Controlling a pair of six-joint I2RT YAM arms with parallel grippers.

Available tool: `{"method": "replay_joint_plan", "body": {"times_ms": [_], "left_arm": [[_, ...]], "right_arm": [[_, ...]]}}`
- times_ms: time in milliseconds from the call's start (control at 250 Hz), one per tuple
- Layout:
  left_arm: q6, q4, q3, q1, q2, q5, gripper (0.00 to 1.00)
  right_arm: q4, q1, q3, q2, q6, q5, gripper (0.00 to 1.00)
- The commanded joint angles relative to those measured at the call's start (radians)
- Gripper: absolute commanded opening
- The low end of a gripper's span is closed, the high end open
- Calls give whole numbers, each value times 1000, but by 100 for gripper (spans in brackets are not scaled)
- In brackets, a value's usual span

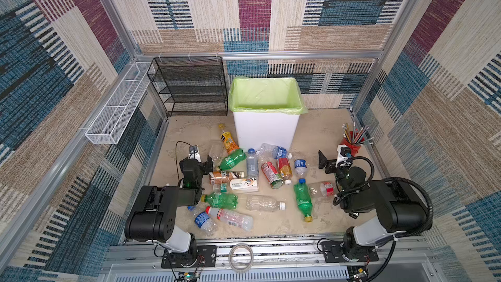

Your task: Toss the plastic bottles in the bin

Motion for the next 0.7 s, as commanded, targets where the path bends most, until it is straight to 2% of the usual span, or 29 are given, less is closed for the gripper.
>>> {"method": "replay_joint_plan", "body": {"times_ms": [0,696], "left_arm": [[33,22,5,2,-3,-3,99],[28,1,15,11,-3,15,99]], "right_arm": [[27,1,1,-1,-8,-8,100],[27,1,0,-2,-8,-9,100]]}}
